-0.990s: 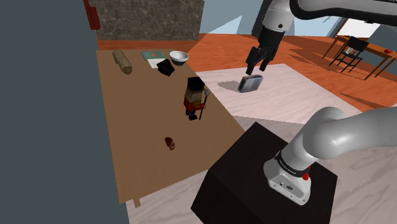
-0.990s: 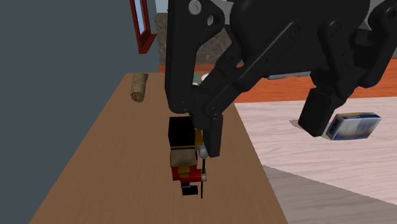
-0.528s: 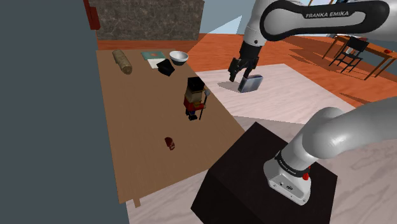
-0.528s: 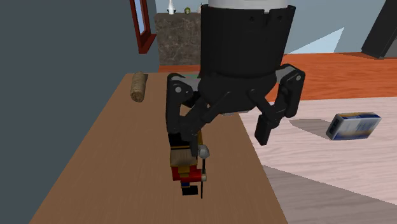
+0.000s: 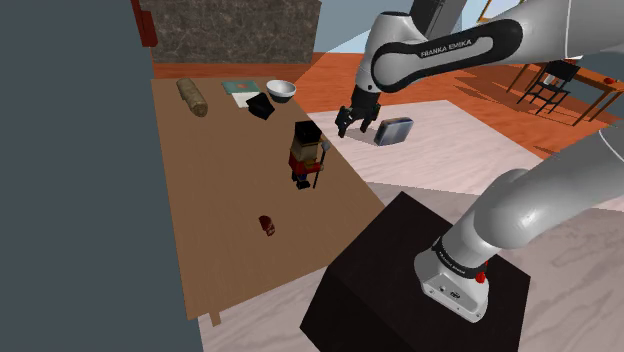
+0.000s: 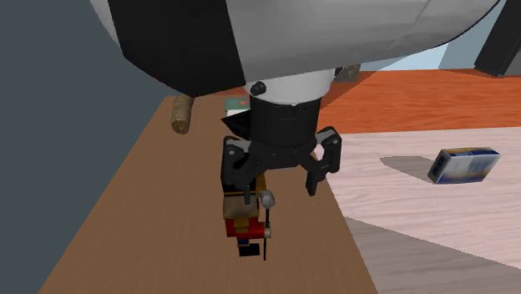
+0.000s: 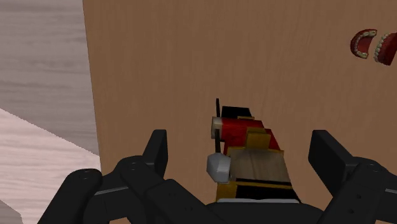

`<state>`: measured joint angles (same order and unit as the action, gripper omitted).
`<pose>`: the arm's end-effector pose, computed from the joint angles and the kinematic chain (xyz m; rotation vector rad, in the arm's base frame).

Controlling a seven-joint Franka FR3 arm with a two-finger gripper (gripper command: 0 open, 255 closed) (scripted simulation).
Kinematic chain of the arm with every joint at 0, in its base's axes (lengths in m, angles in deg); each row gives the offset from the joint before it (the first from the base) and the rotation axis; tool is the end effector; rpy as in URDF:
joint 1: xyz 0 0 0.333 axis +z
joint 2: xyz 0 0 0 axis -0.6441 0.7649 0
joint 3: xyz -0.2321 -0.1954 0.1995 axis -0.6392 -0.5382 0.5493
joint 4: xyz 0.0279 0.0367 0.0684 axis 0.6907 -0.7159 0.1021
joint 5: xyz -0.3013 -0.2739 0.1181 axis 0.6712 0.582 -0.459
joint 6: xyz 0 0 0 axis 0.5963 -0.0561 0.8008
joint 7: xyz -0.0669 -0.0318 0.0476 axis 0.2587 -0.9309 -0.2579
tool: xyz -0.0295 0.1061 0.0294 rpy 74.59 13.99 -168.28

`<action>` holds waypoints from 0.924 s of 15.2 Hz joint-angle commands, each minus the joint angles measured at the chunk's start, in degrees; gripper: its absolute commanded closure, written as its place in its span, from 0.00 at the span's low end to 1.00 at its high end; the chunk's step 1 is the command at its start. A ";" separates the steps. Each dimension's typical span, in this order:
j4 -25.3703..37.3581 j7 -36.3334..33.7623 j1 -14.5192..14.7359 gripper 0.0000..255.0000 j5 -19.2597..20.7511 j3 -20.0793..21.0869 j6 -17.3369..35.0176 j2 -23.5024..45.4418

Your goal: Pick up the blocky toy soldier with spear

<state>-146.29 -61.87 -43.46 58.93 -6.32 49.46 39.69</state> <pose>0.4568 -0.0220 0.4340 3.0953 -0.4178 0.0501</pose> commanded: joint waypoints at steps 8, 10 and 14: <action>7.98 -3.51 -1.49 0.00 2.55 -0.55 13.88 19.59; 10.53 -4.33 -1.69 0.00 3.14 -0.84 16.20 23.99; 10.37 -4.64 -1.67 0.00 3.39 -0.97 18.65 26.22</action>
<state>-135.92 -66.40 -45.14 62.22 -7.26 67.24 65.10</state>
